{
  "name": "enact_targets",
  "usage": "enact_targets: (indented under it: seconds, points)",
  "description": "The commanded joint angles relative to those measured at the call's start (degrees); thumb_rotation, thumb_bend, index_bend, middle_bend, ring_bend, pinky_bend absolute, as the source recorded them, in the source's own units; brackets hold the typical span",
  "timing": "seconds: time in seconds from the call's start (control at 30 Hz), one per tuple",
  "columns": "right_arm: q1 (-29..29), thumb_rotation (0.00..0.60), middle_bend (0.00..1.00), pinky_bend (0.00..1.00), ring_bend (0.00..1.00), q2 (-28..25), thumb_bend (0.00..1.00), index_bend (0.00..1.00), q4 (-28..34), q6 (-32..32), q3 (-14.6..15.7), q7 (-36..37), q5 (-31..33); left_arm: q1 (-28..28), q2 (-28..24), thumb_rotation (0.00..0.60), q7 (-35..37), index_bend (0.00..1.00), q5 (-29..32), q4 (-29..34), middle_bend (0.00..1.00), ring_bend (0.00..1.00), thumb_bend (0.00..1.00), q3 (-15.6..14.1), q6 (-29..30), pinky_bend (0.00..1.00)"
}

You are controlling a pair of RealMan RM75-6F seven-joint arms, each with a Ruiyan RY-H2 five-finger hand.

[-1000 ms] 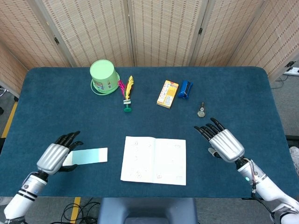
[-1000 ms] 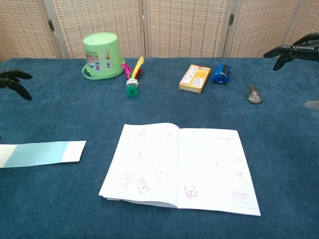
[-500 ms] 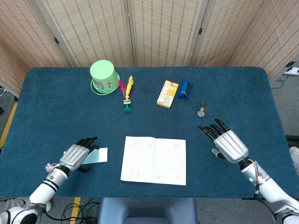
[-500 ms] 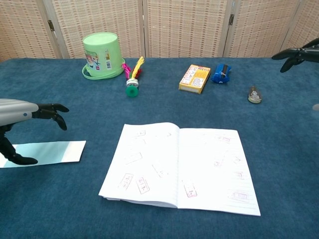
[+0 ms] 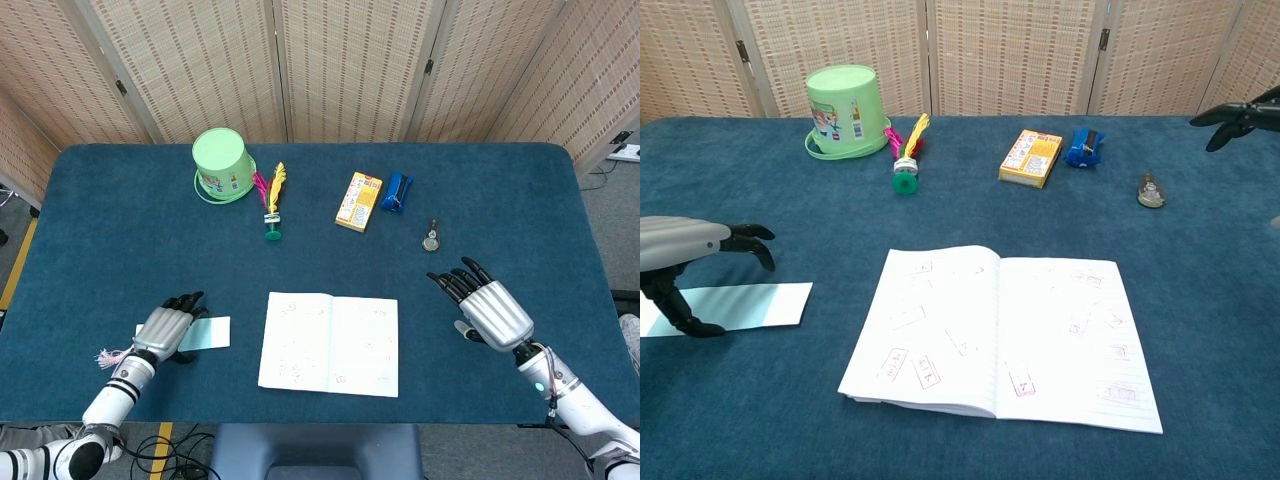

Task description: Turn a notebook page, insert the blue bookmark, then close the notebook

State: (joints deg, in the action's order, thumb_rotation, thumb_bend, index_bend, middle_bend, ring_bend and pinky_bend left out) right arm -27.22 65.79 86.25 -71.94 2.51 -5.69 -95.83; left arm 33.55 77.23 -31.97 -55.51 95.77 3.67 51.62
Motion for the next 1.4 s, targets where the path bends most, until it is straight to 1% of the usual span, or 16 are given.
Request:
enact_targets:
  seconds: [0.03, 0.23, 0.4, 0.57, 1.0, 1.4]
  points:
    - [0.1, 0.6, 0.2, 0.11, 0.18, 0.1, 0.2, 0.0, -0.2, 0.0, -0.1, 0.2, -0.1, 0.6, -0.2, 0.6, -1.2, 0.23, 2.6, 0.5, 0.03, 0.08, 0.23, -0.6, 0.7, 0.16]
    - [0.4, 0.6, 0.2, 0.11, 0.18, 0.4, 0.2, 0.0, -0.7, 0.2, -0.3, 0.8, -0.3, 1.4, -0.8, 0.6, -2.0, 0.22, 5.6, 1.1, 0.02, 0.08, 0.23, -1.8, 0.6, 0.16]
    - [0.6, 0.6, 0.2, 0.09, 0.18, 0.6, 0.2, 0.0, -1.0, -0.2, -0.5, 1.3, -0.8, 2.1, -0.3, 0.6, -2.4, 0.22, 7.8, 0.5, 0.02, 0.08, 0.23, -2.2, 0.9, 0.16]
    - [0.8, 0.6, 0.2, 0.09, 0.18, 0.7, 0.2, 0.0, -1.2, -0.4, -0.6, 1.6, -1.1, 2.5, 0.2, 0.6, -2.7, 0.22, 8.7, 0.2, 0.02, 0.08, 0.23, -2.7, 1.8, 0.16]
    - [1.4, 0.6, 0.2, 0.09, 0.18, 0.6, 0.2, 0.0, -1.3, -0.6, -1.0, 1.9, -1.2, 2.8, 1.2, 0.6, -1.4, 0.27, 6.4, 0.2, 0.02, 0.08, 0.23, -4.2, 2.8, 0.16]
    - [1.8, 0.6, 0.2, 0.09, 0.18, 0.7, 0.2, 0.0, -1.7, -0.5, -1.3, 2.4, -1.1, 2.3, 3.5, 0.6, 0.8, 0.33, 4.8, -2.5, 0.02, 0.08, 0.23, -4.1, 3.9, 0.16]
